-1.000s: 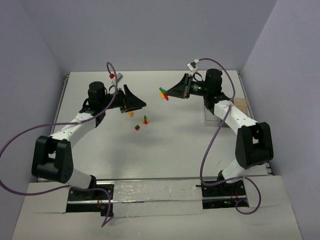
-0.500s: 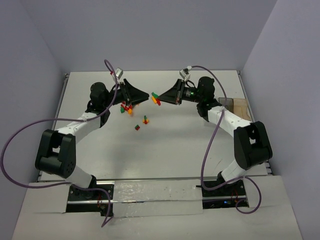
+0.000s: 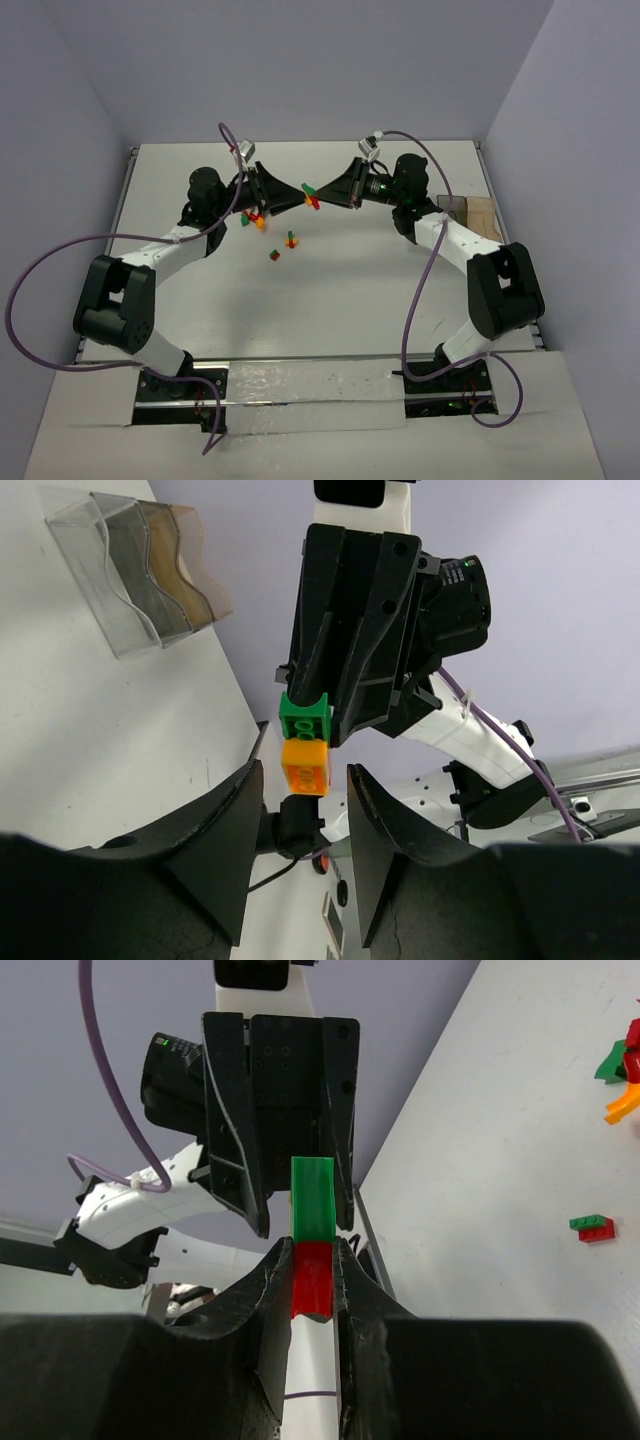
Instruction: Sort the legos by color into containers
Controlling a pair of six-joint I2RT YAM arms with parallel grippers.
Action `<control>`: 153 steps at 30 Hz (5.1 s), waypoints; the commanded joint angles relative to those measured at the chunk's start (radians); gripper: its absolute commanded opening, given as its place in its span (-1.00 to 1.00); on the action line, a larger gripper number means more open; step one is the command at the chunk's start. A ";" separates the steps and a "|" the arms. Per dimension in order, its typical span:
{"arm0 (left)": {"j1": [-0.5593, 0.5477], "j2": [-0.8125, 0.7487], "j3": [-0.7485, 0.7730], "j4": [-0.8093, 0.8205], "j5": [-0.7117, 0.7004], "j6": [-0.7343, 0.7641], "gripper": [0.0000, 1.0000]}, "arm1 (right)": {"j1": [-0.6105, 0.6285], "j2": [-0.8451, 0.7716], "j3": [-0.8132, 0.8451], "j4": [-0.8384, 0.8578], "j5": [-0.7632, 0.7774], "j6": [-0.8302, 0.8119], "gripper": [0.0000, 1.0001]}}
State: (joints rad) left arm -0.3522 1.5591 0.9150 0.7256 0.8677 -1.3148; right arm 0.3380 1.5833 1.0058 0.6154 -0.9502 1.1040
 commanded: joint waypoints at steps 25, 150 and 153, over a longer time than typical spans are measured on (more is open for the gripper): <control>-0.010 0.004 -0.019 0.125 0.018 -0.059 -1.00 | 0.022 0.018 0.040 -0.032 -0.033 -0.037 0.12; -0.137 0.011 0.223 -0.636 0.387 1.004 -1.00 | 0.070 -0.019 0.429 -1.236 -0.229 -1.293 -0.18; -0.137 0.016 0.222 -0.646 0.386 1.012 -1.00 | 0.070 -0.029 0.418 -1.227 -0.223 -1.292 -0.46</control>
State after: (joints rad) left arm -0.4828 1.5777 1.1389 0.0536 1.2155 -0.3121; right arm 0.4017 1.6162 1.3949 -0.6638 -1.1899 -0.1784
